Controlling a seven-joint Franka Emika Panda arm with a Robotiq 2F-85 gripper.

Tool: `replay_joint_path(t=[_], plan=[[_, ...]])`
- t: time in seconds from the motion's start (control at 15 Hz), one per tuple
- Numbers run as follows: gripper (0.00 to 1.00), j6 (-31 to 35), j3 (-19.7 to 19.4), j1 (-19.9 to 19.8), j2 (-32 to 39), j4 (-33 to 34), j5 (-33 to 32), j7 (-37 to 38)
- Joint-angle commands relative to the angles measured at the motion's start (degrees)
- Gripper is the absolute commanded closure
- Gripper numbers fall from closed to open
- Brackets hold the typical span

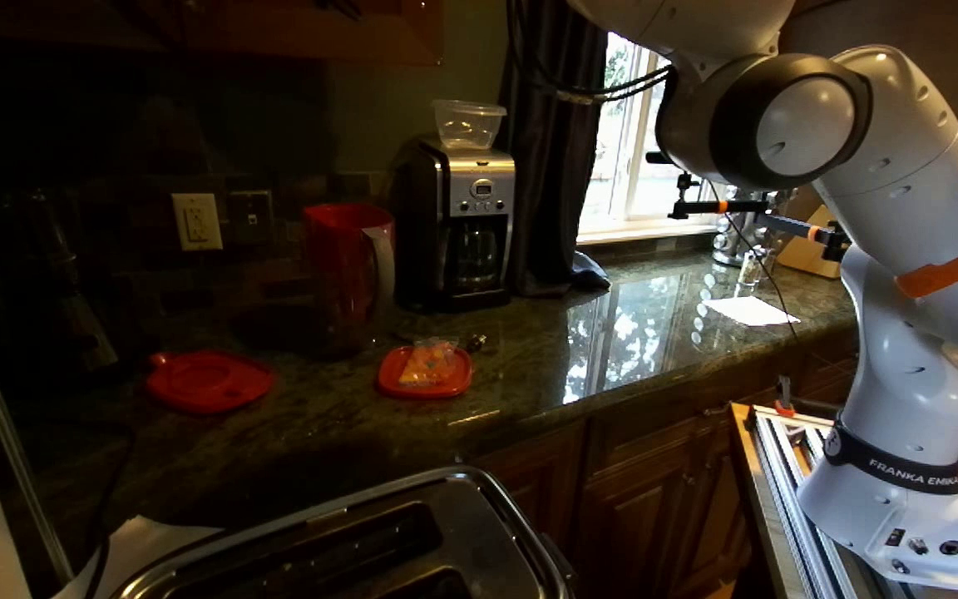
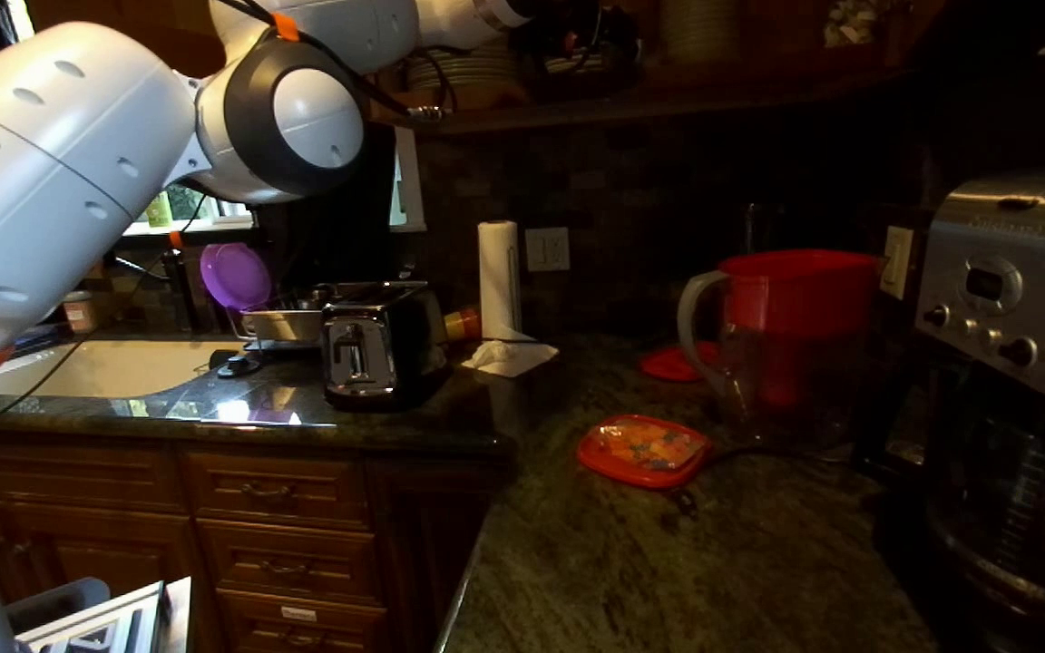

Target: Move the silver bowl from the bottom shelf to the counter top

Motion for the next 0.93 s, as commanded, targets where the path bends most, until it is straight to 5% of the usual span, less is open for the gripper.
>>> replay_joint_path(t=[0.0,0.4,0.6,0.87], plan=[[0.00,1.34,-1.41,-0.10,-0.99,0.06,-1.03,2.34],[0.00,10.23,-0.32,-1.94,-3.39,0.18,1.77,5.30],[0.00,6.15,2.82,-3.64,-6.14,-0.51,5.19,2.42],[0.00,-8.73,4.96,-6.56,-11.51,-2.93,7.85,0.57]])
